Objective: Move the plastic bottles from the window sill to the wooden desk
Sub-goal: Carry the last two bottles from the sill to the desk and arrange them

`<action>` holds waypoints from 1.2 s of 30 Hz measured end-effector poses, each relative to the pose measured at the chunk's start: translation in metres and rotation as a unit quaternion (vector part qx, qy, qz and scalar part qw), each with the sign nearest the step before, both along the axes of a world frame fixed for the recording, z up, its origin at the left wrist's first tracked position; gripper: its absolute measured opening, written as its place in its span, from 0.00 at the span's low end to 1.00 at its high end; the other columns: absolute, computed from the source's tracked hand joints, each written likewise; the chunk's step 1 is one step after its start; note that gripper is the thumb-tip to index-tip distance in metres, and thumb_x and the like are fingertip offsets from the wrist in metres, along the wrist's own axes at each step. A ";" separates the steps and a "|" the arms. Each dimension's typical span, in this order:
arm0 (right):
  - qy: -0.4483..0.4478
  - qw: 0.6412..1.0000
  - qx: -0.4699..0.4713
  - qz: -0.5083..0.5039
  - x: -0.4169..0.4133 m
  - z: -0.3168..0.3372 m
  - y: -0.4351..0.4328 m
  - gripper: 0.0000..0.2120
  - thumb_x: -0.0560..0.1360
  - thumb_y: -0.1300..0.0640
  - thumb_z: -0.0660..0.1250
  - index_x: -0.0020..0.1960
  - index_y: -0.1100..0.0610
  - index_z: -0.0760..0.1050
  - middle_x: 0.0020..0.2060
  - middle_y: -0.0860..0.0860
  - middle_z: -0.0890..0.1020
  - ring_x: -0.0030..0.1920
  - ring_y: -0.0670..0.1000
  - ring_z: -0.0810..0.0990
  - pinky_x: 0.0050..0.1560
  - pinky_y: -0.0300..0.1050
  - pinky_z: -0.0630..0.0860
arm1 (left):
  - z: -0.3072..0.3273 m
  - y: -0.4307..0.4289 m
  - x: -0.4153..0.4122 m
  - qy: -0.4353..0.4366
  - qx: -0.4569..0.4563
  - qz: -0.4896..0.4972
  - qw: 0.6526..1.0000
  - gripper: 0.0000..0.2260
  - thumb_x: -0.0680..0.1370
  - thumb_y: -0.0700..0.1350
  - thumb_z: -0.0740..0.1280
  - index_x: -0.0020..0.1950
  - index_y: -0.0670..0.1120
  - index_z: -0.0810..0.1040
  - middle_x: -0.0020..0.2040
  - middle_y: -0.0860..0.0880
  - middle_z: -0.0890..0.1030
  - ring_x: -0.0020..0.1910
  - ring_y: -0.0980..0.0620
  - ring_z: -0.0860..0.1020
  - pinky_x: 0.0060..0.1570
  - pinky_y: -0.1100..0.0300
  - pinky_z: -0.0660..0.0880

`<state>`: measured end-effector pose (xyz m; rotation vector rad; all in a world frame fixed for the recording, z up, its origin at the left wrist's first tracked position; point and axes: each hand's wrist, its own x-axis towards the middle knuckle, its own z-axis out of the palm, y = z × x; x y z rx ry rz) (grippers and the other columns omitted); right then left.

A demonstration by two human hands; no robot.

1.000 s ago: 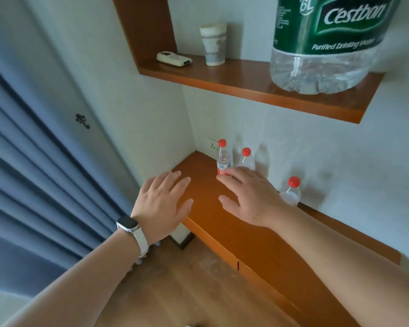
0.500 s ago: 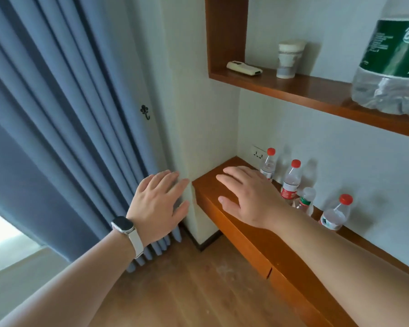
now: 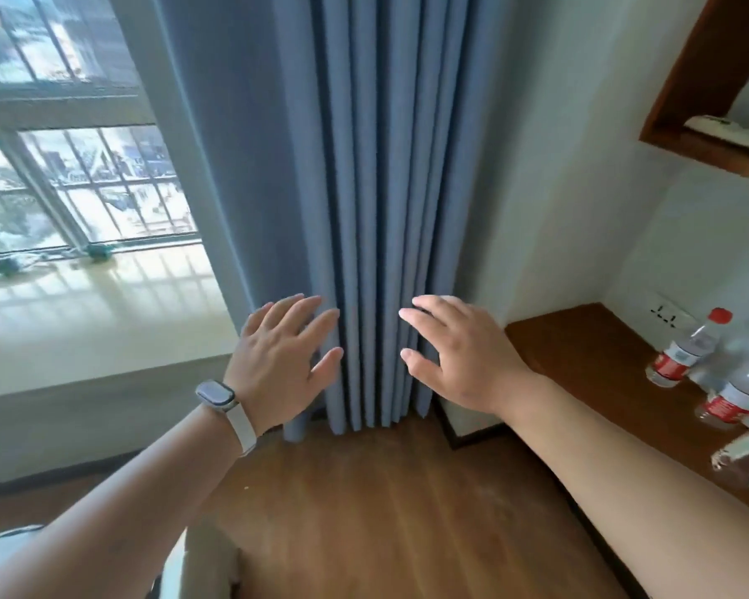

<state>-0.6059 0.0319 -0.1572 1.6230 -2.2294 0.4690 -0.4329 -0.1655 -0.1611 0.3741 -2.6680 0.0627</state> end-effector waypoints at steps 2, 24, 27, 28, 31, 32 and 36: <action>-0.005 1.000 -0.002 0.029 0.022 -0.005 -0.036 0.24 0.76 0.44 0.61 0.63 0.59 0.78 0.60 0.58 0.79 0.59 0.59 0.77 0.55 0.56 0.75 | -0.003 -0.025 0.031 0.008 0.002 0.031 0.999 0.22 0.78 0.58 0.58 0.66 0.48 0.78 0.66 0.45 0.78 0.67 0.41 0.74 0.65 0.44 0.67; -0.035 0.969 0.072 0.233 0.108 -0.005 -0.277 0.26 0.76 0.41 0.55 0.68 0.54 0.73 0.67 0.54 0.74 0.66 0.57 0.71 0.62 0.60 0.69 | -0.014 -0.168 0.187 0.011 0.031 0.281 0.959 0.23 0.78 0.58 0.58 0.68 0.49 0.76 0.68 0.45 0.76 0.69 0.42 0.71 0.68 0.43 0.64; -0.032 0.965 0.083 0.246 0.091 -0.004 -0.311 0.28 0.76 0.39 0.54 0.69 0.52 0.71 0.69 0.54 0.73 0.68 0.56 0.69 0.65 0.59 0.66 | -0.016 -0.190 0.175 0.008 0.035 0.302 0.953 0.23 0.78 0.58 0.58 0.68 0.49 0.77 0.68 0.45 0.76 0.69 0.42 0.71 0.68 0.43 0.64; -0.034 0.963 0.086 0.252 0.084 -0.004 -0.322 0.28 0.76 0.39 0.54 0.70 0.52 0.71 0.70 0.54 0.72 0.69 0.56 0.69 0.66 0.59 0.65 | -0.016 -0.198 0.170 0.004 0.038 0.309 0.950 0.23 0.78 0.58 0.58 0.68 0.49 0.76 0.68 0.45 0.76 0.69 0.42 0.71 0.68 0.42 0.65; -0.039 0.959 0.085 0.267 0.059 -0.005 -0.356 0.28 0.76 0.39 0.54 0.70 0.52 0.70 0.69 0.54 0.72 0.69 0.57 0.70 0.65 0.60 0.67 | -0.018 -0.222 0.146 -0.013 0.041 0.331 0.943 0.23 0.79 0.59 0.57 0.69 0.49 0.75 0.69 0.46 0.76 0.70 0.43 0.70 0.69 0.43 0.63; -0.039 0.958 0.084 0.271 0.049 -0.006 -0.366 0.28 0.76 0.39 0.54 0.69 0.53 0.71 0.69 0.54 0.73 0.68 0.58 0.70 0.64 0.60 0.68 | -0.019 -0.230 0.135 -0.018 0.041 0.337 0.941 0.23 0.79 0.59 0.57 0.69 0.50 0.75 0.69 0.46 0.75 0.70 0.43 0.70 0.69 0.45 0.61; -0.047 0.954 0.082 0.286 0.002 -0.010 -0.406 0.26 0.75 0.40 0.57 0.67 0.54 0.74 0.66 0.55 0.75 0.66 0.59 0.73 0.61 0.60 0.70 | -0.012 -0.265 0.085 -0.033 0.043 0.343 0.938 0.24 0.79 0.60 0.56 0.69 0.50 0.75 0.70 0.46 0.75 0.70 0.43 0.70 0.68 0.43 0.64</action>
